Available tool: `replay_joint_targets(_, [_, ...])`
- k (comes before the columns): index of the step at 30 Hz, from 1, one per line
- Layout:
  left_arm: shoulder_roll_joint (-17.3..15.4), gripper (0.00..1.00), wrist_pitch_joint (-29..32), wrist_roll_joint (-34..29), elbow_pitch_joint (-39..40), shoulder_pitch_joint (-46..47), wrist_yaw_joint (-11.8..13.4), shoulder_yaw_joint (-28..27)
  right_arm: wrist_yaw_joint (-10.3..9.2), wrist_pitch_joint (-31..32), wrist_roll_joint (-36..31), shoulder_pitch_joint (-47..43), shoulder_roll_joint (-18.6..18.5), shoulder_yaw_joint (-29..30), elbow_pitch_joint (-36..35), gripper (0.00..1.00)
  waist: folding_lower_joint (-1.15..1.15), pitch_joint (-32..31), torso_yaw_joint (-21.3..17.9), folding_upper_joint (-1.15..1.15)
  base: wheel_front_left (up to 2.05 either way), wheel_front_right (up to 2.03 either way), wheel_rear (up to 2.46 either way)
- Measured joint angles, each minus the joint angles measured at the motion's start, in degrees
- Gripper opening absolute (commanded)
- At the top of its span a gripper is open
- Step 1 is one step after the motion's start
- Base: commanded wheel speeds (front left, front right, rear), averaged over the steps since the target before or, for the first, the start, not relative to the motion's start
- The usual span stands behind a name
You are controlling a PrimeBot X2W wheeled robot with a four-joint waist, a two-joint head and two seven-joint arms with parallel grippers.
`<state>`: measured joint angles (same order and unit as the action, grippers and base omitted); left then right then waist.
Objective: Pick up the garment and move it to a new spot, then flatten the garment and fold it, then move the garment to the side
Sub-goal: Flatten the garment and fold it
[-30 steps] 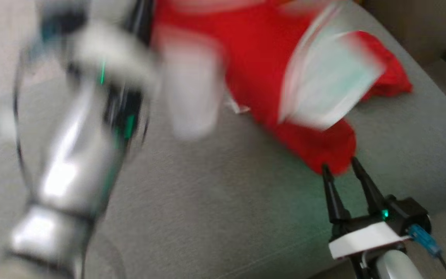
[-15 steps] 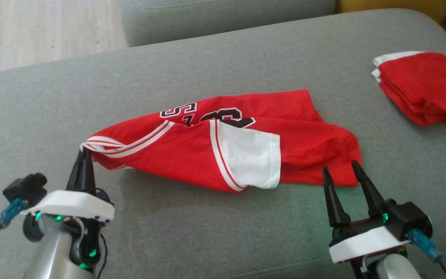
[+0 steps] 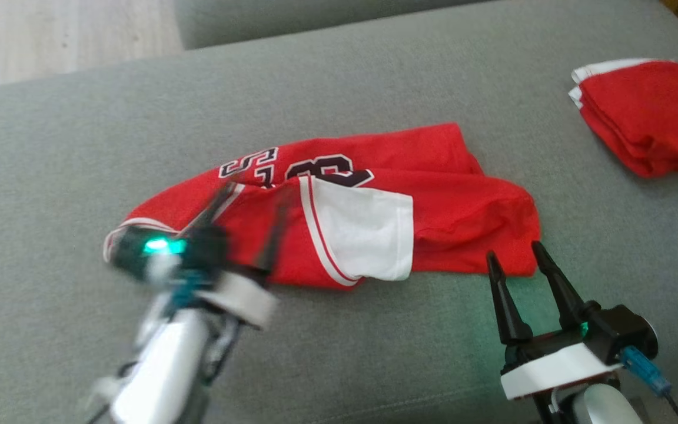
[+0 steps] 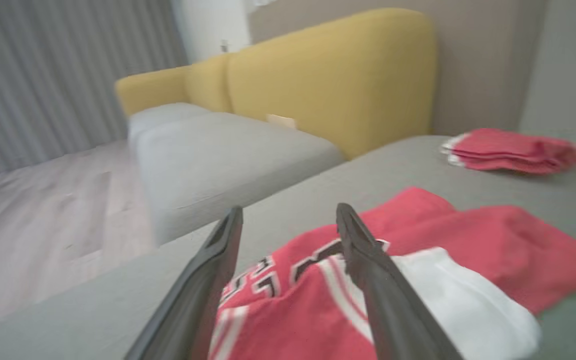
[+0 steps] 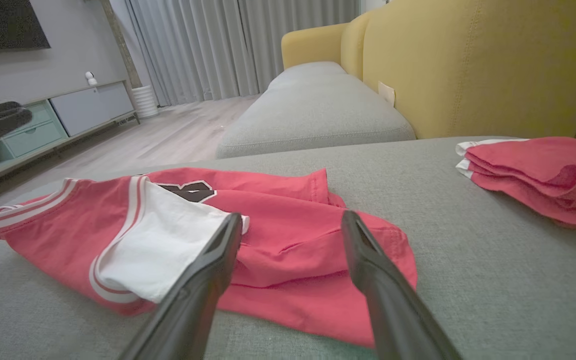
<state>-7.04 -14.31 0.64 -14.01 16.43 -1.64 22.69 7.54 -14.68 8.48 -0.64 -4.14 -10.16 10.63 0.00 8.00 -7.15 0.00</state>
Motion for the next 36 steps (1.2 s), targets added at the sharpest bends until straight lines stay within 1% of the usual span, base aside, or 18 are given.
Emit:
replay_joint_targets(3, [0.7,1.00,0.9,-4.4,-5.8,4.6,-2.4,6.4,0.00,0.0,0.0,0.3,0.0,-0.4,-0.1,1.00,0.00,1.4,-0.9,0.00,0.00,0.00,0.00])
replay_joint_targets(5, [1.4,1.00,2.7,-5.7,-10.3,8.6,-3.8,9.4,0.00,0.0,0.0,1.0,0.0,-0.7,-0.2,1.00,0.00,2.5,-1.6,0.00,0.00,0.00,0.00])
replay_joint_targets(6, [1.7,1.00,3.6,-6.5,-12.4,10.8,-4.3,11.1,0.00,0.0,0.0,1.5,-0.1,-0.7,-0.3,1.00,0.00,3.1,-1.9,0.00,0.00,0.00,0.00])
replay_joint_targets(7, [1.7,1.00,3.6,-6.5,-12.4,10.8,-4.3,11.1,0.00,0.0,0.0,1.5,-0.1,-0.7,-0.3,1.00,0.00,3.1,-1.9,0.00,0.00,0.00,0.00])
replay_joint_targets(10, [2.8,1.00,4.6,-8.7,-17.9,17.8,-5.3,16.0,0.00,0.0,0.0,3.4,-0.1,-0.8,-0.7,1.00,0.00,5.0,-3.0,0.00,0.00,0.00,0.00])
replay_joint_targets(14, [3.7,1.00,4.6,-9.7,-24.6,24.8,-5.5,21.5,0.00,0.0,0.0,4.8,-0.1,-0.7,-0.7,1.00,0.00,7.1,-4.3,0.00,0.00,0.00,0.00])
replay_joint_targets(20, [4.0,1.00,3.6,-8.1,-33.3,29.7,-5.9,29.6,0.00,0.0,0.0,4.8,-0.1,-0.6,-0.7,1.00,0.00,9.0,-6.1,0.00,0.00,0.00,0.00])
replay_joint_targets(24, [4.1,1.00,2.5,-6.4,-36.6,32.6,-5.9,34.7,0.00,0.0,0.0,5.2,0.0,-0.5,-0.8,1.00,0.00,9.8,-6.6,0.00,0.00,0.00,0.00])
replay_joint_targets(27, [4.2,1.00,1.5,-5.2,-38.0,34.2,-5.9,37.5,0.00,0.0,0.0,5.9,0.0,-0.5,-0.9,1.00,0.00,10.1,-6.9,0.00,0.00,0.00,0.00])
replay_joint_targets(28, [4.3,0.96,1.3,-4.9,-38.4,34.6,-5.9,38.3,0.00,0.0,0.0,6.1,0.0,-0.5,-0.9,1.00,0.00,10.2,-7.0,0.00,0.00,0.00,0.00])
replay_joint_targets(29, [4.3,0.78,1.3,-4.4,-38.8,34.9,-5.9,38.9,0.00,0.0,0.0,6.2,0.1,-0.5,-1.0,1.00,0.00,10.2,-7.1,0.00,0.00,0.00,0.00])
replay_joint_targets(30, [4.2,0.49,1.0,-4.0,-39.1,35.2,-5.9,39.7,0.00,0.0,0.0,6.3,0.1,-0.5,-1.0,1.00,0.00,10.3,-7.1,0.00,0.00,0.00,0.00])
replay_joint_targets(31, [4.2,0.30,0.8,-3.6,-39.4,35.3,-5.9,40.2,0.00,0.0,0.0,6.3,0.1,-0.5,-1.0,1.00,0.00,10.3,-7.2,0.00,0.00,0.00,0.00])
replay_joint_targets(32, [4.2,0.08,0.7,-3.2,-39.5,35.6,-5.9,40.8,0.00,0.0,0.0,6.3,0.1,-0.5,-1.0,1.00,0.00,10.3,-7.2,0.00,0.00,0.00,0.00])
replay_joint_targets(33, [4.3,0.00,0.6,-2.8,-39.5,35.7,-5.9,41.4,0.00,0.0,0.0,6.3,0.1,-0.4,-1.0,1.00,0.00,10.3,-7.2,0.00,0.00,0.00,0.00])
replay_joint_targets(36, [4.3,0.00,0.5,-1.8,-39.5,35.9,-5.9,42.5,0.00,0.0,0.0,6.3,0.2,-0.2,-1.0,1.00,0.00,10.1,-7.2,0.00,0.00,0.00,0.00])
